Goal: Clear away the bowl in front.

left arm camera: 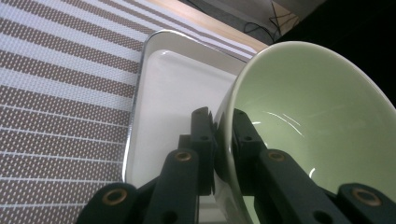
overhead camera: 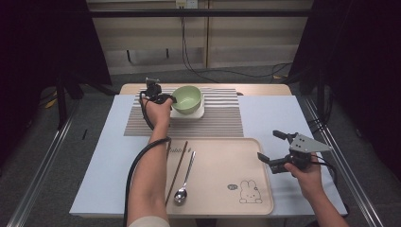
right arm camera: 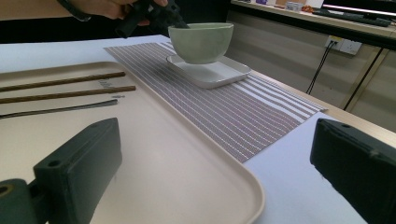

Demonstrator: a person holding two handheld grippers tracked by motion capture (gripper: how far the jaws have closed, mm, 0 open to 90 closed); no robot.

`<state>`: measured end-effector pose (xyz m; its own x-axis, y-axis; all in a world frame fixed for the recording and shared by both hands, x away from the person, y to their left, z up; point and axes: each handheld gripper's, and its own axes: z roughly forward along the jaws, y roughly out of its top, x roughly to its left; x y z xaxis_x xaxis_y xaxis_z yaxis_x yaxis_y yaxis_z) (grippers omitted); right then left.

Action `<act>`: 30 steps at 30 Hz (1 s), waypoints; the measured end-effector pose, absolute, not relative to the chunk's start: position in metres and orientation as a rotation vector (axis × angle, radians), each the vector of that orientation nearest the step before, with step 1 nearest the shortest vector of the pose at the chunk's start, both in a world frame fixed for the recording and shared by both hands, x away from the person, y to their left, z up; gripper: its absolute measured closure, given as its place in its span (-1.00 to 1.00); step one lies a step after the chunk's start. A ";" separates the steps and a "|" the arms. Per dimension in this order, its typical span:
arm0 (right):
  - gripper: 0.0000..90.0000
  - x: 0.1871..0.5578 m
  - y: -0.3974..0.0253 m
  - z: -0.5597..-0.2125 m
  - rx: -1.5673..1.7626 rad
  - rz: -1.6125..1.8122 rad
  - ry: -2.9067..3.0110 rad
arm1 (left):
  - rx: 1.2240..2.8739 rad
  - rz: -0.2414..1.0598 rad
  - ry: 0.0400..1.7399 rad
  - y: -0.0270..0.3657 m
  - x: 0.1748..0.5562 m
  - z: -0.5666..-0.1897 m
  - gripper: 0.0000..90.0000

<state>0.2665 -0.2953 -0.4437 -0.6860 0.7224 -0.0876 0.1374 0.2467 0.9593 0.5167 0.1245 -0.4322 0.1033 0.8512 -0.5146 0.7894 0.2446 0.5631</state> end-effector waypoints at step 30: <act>-0.96 0.267 -0.294 -0.444 0.771 1.462 2.007 | 1.827 -0.129 1.443 0.118 0.458 -0.413 0.84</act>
<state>0.2670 -0.2943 -0.4440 -0.6937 0.7149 -0.0881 0.1353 0.2495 0.9589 0.4581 0.1175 -0.4125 0.3477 0.7789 -0.5219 0.8594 -0.0422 0.5096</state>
